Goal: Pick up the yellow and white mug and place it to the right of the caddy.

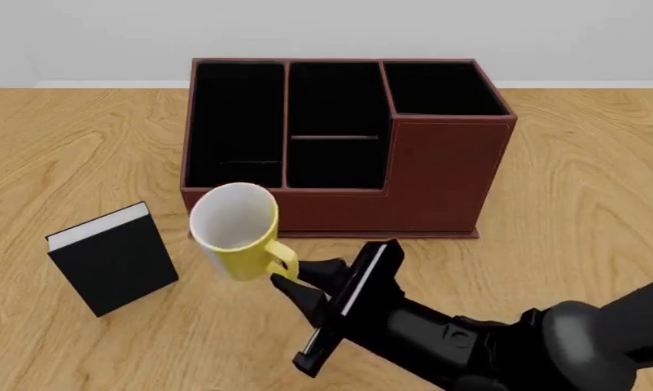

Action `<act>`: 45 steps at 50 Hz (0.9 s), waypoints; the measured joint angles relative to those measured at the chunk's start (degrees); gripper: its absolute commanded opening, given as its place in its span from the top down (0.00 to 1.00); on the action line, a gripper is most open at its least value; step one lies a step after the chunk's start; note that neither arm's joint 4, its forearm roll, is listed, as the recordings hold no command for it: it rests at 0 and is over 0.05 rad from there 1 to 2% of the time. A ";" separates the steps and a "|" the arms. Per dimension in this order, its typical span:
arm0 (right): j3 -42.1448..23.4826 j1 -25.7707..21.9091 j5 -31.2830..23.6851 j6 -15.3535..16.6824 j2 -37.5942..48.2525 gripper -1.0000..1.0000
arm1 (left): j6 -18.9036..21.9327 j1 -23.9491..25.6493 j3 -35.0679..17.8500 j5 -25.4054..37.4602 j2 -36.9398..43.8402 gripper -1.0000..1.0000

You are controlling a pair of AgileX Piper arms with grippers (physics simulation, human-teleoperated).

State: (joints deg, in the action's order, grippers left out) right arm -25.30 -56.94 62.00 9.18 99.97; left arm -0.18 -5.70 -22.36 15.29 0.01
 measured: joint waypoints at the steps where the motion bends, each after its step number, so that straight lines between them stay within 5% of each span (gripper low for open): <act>1: 0.35 0.09 -0.31 -0.03 -0.85 1.00 | 0.02 0.00 -0.12 0.06 0.00 0.00; 29: 8.20 4.71 -11.56 1.61 -24.62 1.00 | -0.09 -0.87 -4.93 2.53 0.00 0.00; 45: 9.16 8.87 -22.38 2.25 -38.33 1.00 | -0.08 -0.53 -5.19 2.83 0.00 0.00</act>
State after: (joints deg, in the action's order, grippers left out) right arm -16.14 -48.07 39.62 11.42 61.64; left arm -0.26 -6.22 -27.55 18.12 0.01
